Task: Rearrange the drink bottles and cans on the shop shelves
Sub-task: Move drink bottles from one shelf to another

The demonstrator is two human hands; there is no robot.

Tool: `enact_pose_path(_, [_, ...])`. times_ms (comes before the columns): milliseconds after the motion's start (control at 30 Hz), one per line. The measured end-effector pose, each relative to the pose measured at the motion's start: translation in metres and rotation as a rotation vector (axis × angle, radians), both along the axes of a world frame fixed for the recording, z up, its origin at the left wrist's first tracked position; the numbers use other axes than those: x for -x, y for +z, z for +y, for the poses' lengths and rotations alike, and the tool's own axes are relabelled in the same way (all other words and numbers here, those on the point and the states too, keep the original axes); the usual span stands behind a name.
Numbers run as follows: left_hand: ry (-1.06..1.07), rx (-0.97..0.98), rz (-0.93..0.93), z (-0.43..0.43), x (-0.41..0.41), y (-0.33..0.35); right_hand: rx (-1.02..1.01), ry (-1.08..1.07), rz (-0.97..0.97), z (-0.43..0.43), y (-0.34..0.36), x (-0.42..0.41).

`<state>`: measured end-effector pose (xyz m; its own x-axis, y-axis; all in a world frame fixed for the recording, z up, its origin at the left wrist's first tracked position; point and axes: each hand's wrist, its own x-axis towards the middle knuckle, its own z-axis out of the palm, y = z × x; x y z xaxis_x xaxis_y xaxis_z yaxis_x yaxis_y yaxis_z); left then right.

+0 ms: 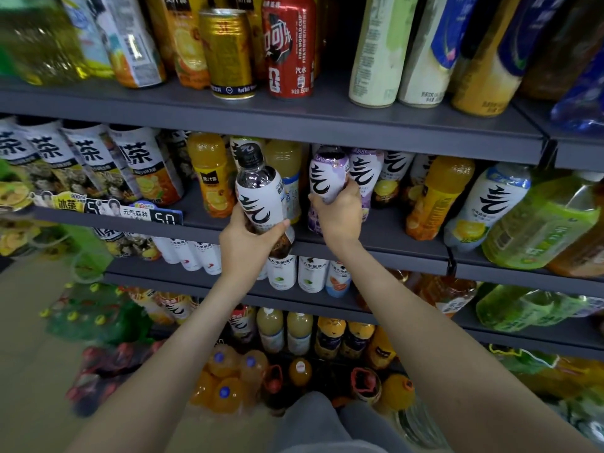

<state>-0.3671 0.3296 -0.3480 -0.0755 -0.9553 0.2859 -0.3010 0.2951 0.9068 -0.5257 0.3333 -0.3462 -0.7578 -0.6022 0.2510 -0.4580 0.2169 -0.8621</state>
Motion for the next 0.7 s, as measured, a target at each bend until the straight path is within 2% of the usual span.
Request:
enact_pose_path(133, [-0.006,-0.018,0.006,0.000,0.000,-0.003,0.061,-0.021,0.014,-0.006,-0.007,-0.012])
enact_pose_path(300, [-0.032,-0.042,-0.045,0.005,0.004,-0.006,-0.077,-0.025,0.106,-0.013,0.000,-0.009])
enact_pose_path(367, [-0.059,-0.055,-0.072,0.009,0.009,-0.005,-0.071,-0.002,0.091,-0.005,0.004,-0.008])
enact_pose_path(433, [-0.091,-0.087,-0.095,0.014,0.015,-0.003,0.014,0.076,0.030,0.016,0.008,-0.009])
enact_pose_path(533, [-0.156,-0.100,-0.138,0.023,0.027,-0.001,0.130,0.308,-0.165,0.064,0.020,-0.008])
enact_pose_path(600, [-0.219,-0.068,-0.170,0.029,0.039,-0.001,0.101,0.424,-0.182,0.090,0.022,-0.002])
enact_pose_path(700, [-0.317,0.006,-0.260,0.041,0.061,0.000,-0.005,0.382,-0.127,0.101,0.013,0.012])
